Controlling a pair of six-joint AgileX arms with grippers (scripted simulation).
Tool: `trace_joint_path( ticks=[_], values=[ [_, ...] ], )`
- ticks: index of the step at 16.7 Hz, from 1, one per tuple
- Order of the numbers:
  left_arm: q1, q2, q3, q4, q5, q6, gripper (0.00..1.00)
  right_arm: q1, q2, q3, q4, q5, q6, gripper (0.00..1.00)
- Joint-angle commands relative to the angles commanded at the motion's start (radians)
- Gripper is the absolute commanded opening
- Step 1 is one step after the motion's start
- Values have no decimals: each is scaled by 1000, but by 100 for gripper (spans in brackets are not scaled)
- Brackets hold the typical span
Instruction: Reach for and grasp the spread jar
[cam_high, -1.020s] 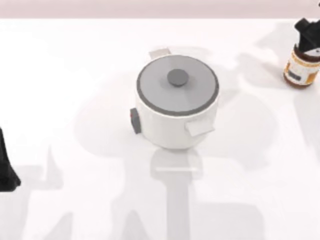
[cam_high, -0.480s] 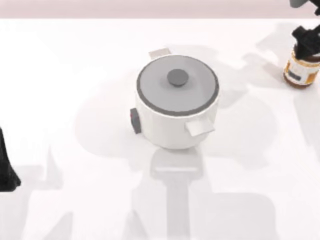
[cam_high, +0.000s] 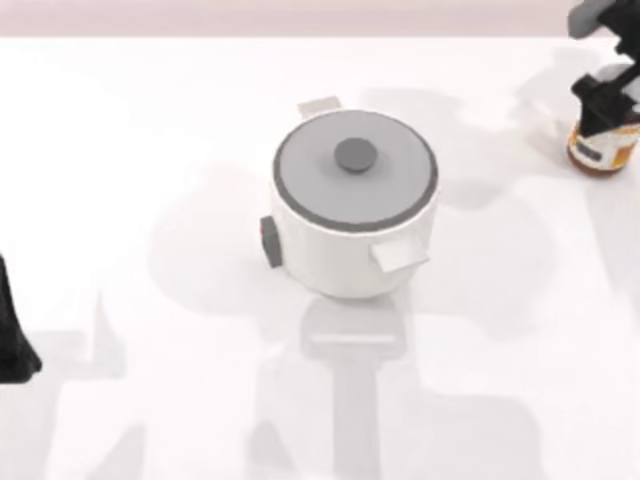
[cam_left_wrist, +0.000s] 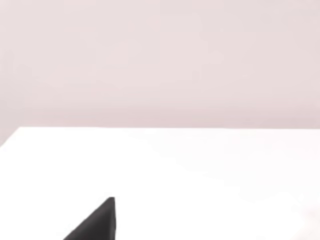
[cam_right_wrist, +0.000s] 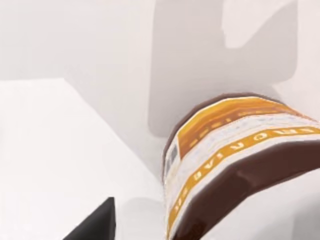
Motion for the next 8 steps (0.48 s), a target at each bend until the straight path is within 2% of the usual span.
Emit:
trace_joint_path(
  ticks=[3,7,8],
  values=[
    [0,0,0,0,0,0,100,2,-14,-75,64,0,2,100],
    [0,0,0,0,0,0,100,2,-15,-80,68,0,2,100],
    [0,0,0,0,0,0,100,2,-15,-80,68,0,2,92]
  ],
)
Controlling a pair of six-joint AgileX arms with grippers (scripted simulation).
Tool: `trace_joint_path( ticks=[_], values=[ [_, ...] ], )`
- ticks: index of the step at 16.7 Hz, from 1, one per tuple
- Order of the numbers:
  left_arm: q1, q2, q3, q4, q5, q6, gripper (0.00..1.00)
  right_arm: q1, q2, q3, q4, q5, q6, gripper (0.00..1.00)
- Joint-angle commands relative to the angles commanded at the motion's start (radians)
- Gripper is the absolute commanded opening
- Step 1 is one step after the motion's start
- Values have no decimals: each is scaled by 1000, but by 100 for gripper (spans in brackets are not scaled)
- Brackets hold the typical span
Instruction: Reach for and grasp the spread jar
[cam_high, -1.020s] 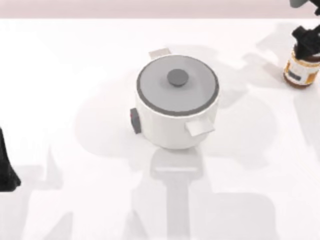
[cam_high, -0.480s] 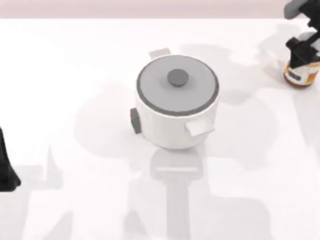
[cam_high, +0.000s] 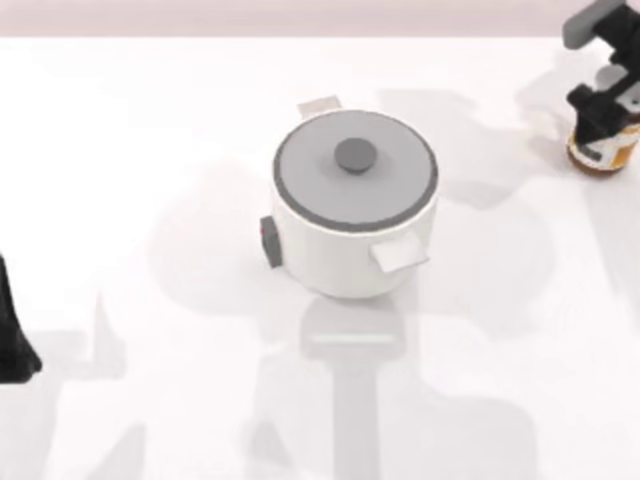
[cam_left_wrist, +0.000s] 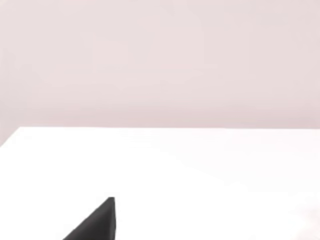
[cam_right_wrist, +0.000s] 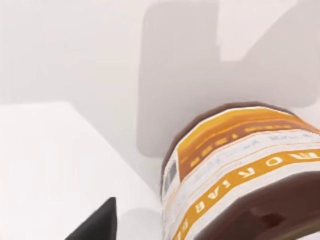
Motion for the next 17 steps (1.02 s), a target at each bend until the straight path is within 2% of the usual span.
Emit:
trace_joint_path(
  ticks=[12,17],
  values=[
    [0,0,0,0,0,0,100,0,0,0,0,0,0,2],
    [0,0,0,0,0,0,100,0,0,0,0,0,0,0]
  ],
)
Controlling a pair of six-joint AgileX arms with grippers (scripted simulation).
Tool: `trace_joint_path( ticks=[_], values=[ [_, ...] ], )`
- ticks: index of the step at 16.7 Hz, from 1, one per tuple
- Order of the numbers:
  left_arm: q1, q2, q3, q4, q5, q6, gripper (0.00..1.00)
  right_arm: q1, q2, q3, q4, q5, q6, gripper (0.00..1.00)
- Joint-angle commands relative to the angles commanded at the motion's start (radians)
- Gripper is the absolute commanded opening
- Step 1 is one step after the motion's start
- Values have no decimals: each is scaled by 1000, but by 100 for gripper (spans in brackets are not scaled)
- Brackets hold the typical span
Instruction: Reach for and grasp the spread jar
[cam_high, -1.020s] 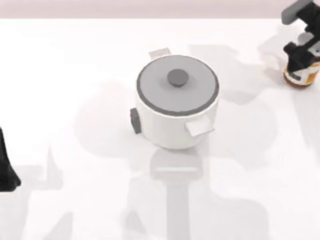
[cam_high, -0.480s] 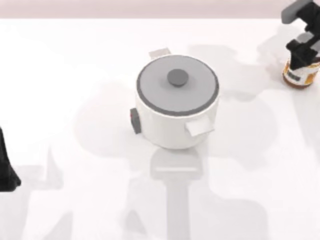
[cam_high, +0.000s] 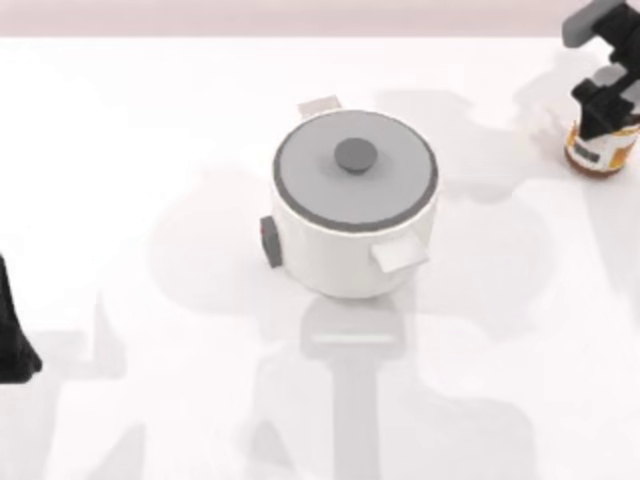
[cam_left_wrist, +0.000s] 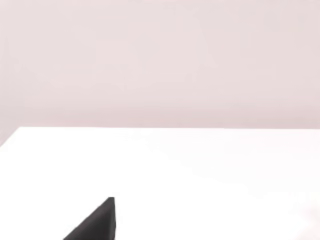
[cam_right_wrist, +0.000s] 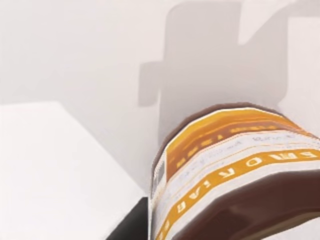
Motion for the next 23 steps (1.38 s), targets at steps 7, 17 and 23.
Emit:
trace_joint_path(
  ticks=[7,17,23],
  values=[
    [0,0,0,0,0,0,100,-3,-38,-38,2,-1,3,0],
    [0,0,0,0,0,0,100,8,-529,-549,20,-7,0,0],
    [0,0,0,0,0,0,100,3,-556,-576,19,-7,1,0]
  ],
)
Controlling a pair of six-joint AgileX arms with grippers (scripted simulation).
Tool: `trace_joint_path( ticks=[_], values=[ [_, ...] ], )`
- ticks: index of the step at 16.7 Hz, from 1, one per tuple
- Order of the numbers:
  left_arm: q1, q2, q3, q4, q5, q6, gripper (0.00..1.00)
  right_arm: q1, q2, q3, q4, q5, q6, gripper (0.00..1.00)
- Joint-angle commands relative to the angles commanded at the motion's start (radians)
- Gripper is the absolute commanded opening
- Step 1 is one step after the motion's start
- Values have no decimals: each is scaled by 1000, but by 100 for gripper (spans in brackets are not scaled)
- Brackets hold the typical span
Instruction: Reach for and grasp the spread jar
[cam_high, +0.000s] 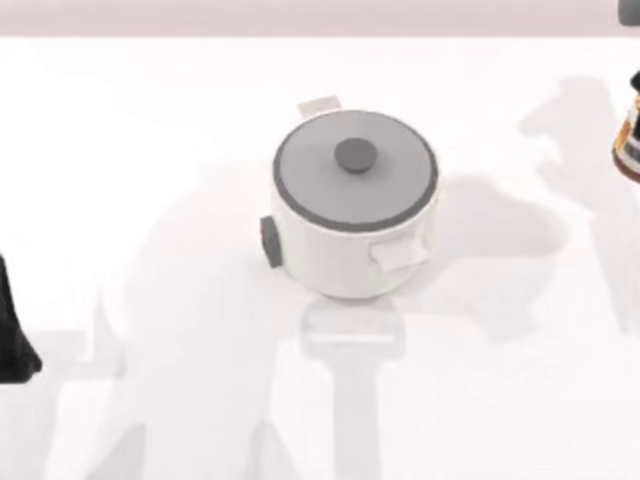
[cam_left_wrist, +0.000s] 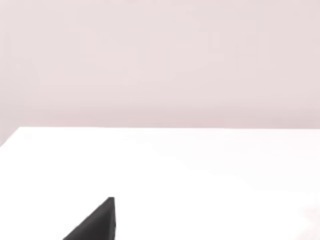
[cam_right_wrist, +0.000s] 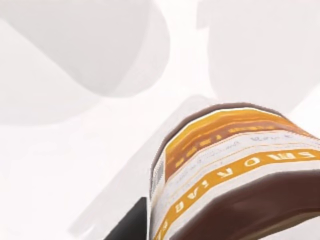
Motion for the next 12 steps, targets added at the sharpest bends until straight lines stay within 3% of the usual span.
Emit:
trace_joint_path(
  ticks=[5,12],
  values=[
    [0,0,0,0,0,0,100,37,-3,-43,29,21,113,0],
    [0,0,0,0,0,0,100,188,-50,-186,173,112,644,0]
  ],
)
